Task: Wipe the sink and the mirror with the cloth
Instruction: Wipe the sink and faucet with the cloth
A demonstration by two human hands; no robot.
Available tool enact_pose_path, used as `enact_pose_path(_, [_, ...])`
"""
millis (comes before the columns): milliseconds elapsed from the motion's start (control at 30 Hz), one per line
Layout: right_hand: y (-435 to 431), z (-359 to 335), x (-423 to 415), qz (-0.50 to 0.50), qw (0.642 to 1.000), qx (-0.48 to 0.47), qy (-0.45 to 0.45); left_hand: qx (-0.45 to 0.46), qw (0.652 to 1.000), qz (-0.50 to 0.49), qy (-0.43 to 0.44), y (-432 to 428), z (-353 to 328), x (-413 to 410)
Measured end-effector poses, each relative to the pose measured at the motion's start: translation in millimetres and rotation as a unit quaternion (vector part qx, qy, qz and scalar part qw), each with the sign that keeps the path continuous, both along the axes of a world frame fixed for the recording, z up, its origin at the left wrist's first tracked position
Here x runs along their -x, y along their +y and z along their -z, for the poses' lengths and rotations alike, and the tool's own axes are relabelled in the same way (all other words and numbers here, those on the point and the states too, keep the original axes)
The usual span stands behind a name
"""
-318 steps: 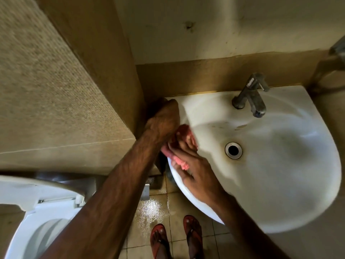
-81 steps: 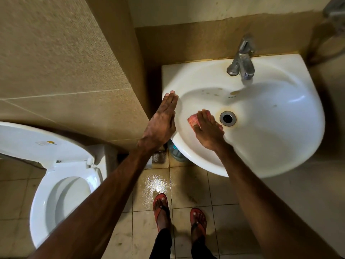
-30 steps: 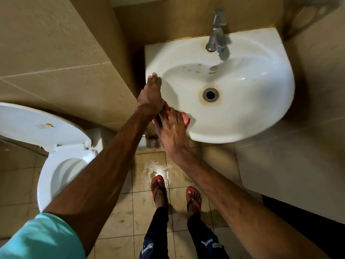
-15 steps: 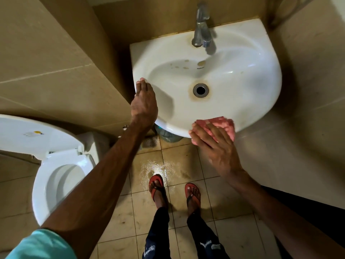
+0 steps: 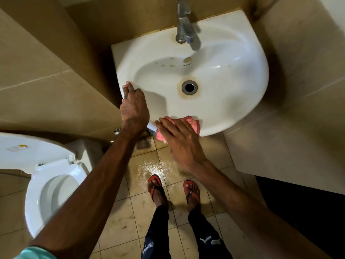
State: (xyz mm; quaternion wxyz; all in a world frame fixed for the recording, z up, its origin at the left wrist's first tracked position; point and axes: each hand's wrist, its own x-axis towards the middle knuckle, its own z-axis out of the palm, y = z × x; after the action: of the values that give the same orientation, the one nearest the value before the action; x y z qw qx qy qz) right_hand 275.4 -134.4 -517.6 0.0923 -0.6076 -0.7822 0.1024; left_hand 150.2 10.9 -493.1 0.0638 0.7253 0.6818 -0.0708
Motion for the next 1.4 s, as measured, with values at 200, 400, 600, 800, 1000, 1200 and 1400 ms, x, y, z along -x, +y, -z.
enact_pose_path(200, [-9, -28, -70, -0.033, 0.991, 0.118, 0.059, 0.0, 1.0, 0.006, -0.027, 0, 1, 6])
enact_pose_path(400, [17, -49, -85, -0.021, 0.967, 0.254, 0.028, -0.008, 0.999, 0.026, -0.031, -6, -1, -2])
enact_pose_path(600, [80, -22, -71, 0.013, 0.927, 0.376, -0.001, 0.073, 0.993, 0.082, -0.05, -22, 0, -23])
enact_pose_path(800, [105, 21, -71, 0.014, 0.943, 0.332, -0.022, 0.118, 0.987, 0.105, -0.036, -20, -2, -31])
enact_pose_path(1000, [70, -10, -69, 0.042, 0.937, 0.346, -0.02, 0.133, 0.984, 0.12, -0.02, -14, -2, -32])
enact_pose_path(1200, [49, -32, -91, -0.015, 0.961, 0.278, -0.009, 0.13, 0.982, 0.138, -0.006, -17, 0, -35])
enact_pose_path(1400, [98, 7, -104, 0.044, 0.947, 0.293, -0.125, 0.133, 0.979, 0.156, 0.019, -20, -1, -39])
